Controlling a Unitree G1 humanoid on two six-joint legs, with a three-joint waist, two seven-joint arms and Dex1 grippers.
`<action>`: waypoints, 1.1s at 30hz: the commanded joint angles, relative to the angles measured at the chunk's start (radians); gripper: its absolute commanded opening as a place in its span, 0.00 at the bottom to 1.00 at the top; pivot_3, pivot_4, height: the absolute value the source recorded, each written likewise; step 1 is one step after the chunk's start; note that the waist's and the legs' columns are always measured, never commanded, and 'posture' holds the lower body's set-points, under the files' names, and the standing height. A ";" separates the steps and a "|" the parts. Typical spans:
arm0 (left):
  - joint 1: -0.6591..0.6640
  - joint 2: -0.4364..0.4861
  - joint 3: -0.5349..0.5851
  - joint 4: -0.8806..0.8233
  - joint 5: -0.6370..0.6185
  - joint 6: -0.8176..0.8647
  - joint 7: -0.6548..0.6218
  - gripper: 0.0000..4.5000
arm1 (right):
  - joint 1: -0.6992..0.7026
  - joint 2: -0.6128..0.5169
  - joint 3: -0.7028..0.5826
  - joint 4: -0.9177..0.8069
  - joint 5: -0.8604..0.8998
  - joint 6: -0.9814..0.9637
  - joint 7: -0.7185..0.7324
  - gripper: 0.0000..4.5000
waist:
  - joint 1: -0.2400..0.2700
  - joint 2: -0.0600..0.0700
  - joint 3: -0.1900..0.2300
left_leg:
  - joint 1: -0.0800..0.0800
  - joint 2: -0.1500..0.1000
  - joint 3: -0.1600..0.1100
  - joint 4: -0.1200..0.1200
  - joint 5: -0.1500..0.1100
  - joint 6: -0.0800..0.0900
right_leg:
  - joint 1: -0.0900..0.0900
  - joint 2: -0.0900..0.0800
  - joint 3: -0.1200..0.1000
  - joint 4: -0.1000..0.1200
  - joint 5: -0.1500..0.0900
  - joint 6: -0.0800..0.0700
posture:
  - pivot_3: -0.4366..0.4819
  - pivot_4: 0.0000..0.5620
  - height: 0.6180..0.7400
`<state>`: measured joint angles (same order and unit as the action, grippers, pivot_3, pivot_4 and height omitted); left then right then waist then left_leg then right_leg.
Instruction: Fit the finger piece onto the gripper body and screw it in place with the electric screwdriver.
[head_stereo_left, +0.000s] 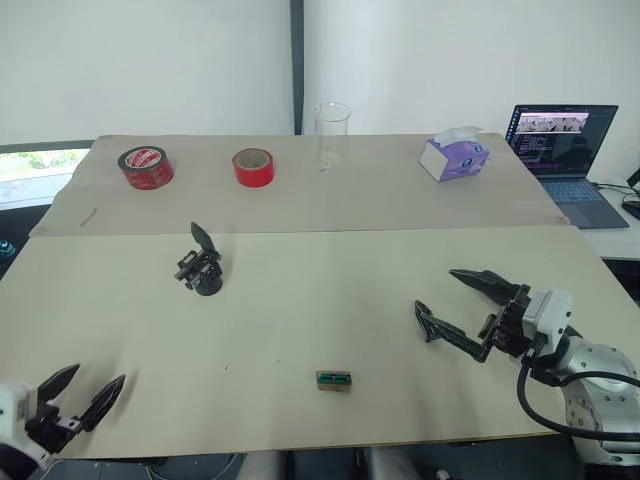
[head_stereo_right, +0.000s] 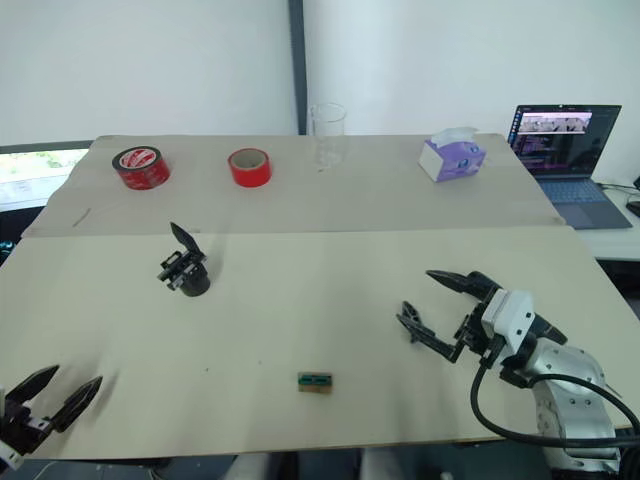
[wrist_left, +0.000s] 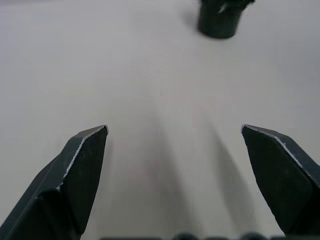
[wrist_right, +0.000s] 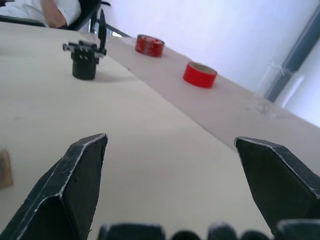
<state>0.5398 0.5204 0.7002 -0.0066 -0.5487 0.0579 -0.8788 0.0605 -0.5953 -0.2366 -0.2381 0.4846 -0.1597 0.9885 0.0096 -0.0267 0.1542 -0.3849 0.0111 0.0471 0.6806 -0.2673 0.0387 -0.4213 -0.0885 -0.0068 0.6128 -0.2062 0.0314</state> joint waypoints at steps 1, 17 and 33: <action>0.000 -0.005 0.005 -0.038 0.009 -0.046 0.007 1.00 | 0.008 -0.001 -0.021 -0.043 0.026 -0.035 0.010 1.00 | 0.006 -0.003 -0.002 | 0.000 0.000 0.000 0.000 0.000 0.000 | 0.000 0.000 0.000 0.000 0.000 0.000 | 0.48 0.27 1.00; -0.517 0.112 -0.375 0.216 0.203 -0.036 -0.018 1.00 | 0.040 -0.005 0.006 -0.045 -0.007 -0.021 0.005 1.00 | 0.000 -0.003 -0.005 | 0.001 0.001 0.002 0.001 0.000 0.000 | 0.001 0.001 -0.001 0.002 0.001 -0.001 | 0.48 0.27 1.00; -0.876 0.039 -0.485 0.521 0.270 -0.119 0.023 1.00 | 0.072 -0.007 -0.016 -0.025 -0.026 -0.051 -0.029 1.00 | 0.001 -0.003 -0.005 | 0.001 0.000 0.002 0.001 0.000 0.000 | 0.001 -0.001 -0.001 0.003 0.002 0.000 | 0.48 0.27 1.00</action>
<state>-0.3207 0.5584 0.2118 0.5046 -0.2774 -0.0317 -0.8617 0.1311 -0.5963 -0.2182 -0.2537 0.4529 -0.1775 0.9585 0.0107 -0.0299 0.1487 -0.3840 0.0108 0.0494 0.6820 -0.2672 0.0385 -0.4206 -0.0894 -0.0075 0.6162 -0.2042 0.0316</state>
